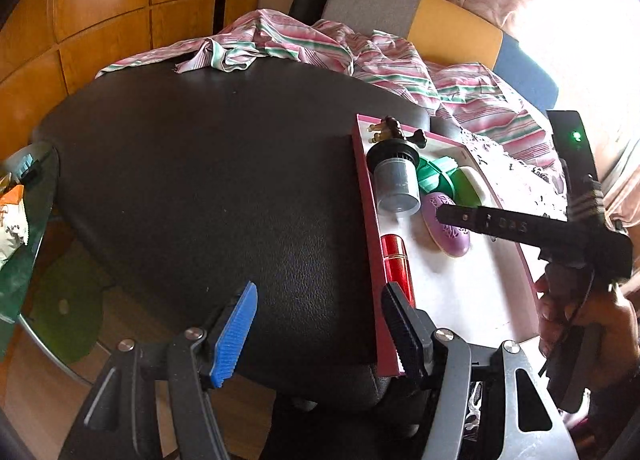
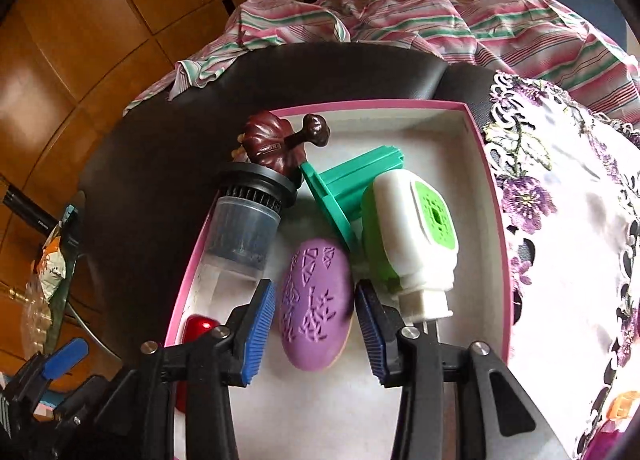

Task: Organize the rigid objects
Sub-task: 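Carry the purple egg sponge into the tray and open the right tool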

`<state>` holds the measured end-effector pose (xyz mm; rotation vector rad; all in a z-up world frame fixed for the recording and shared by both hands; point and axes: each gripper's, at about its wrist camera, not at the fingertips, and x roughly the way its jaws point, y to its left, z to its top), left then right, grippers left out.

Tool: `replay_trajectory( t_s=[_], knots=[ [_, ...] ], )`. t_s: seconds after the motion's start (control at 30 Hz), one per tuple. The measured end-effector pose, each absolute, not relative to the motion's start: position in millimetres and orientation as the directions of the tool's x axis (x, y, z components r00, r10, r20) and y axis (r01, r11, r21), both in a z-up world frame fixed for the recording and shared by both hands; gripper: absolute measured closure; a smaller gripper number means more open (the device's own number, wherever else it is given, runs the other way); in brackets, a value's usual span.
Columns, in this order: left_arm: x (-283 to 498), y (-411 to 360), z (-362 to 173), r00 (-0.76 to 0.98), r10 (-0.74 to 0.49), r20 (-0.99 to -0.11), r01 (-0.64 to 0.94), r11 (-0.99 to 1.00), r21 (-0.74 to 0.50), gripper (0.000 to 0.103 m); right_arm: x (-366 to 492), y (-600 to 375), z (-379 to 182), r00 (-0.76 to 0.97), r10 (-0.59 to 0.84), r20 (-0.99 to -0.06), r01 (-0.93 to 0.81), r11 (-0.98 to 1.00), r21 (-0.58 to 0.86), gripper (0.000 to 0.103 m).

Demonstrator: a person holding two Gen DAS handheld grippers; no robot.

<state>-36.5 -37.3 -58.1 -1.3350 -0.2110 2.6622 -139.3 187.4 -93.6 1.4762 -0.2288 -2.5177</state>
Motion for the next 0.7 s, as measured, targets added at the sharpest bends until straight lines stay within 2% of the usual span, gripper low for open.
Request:
replay_trajectory(
  t_s=[0.2,0.3,0.6,0.7],
  knots=[
    [-30.8,-33.7,-50.0,-0.614,0.186,-0.767,-0.087,-0.982,-0.168,0.036,-124.4,187.1,-82.3,-0.505,-0.254,-0.825,0.121,-0.967,0.224,0.061],
    [-27.2,-31.5,-45.6,-0.626,0.181,-0.758,-0.093,-0.983,-0.158,0.032,-115.4,186.6,-75.9,-0.521,-0.249,-0.817,0.129,-0.968,0.213,0.061],
    [-21.1,-21.9,-39.6,-0.638,0.178,-0.75,-0.123,-0.984,-0.129,0.031,-87.9,190.2,-60.5,-0.565,-0.229,-0.793,0.152,-0.973,0.172,0.06],
    [-18.7,-17.5,-38.0,-0.645,0.168,-0.746,-0.13,-0.985,-0.11,0.028,-80.0,194.3,-56.4,-0.577,-0.22,-0.787,0.155,-0.975,0.16,0.06]
  ],
)
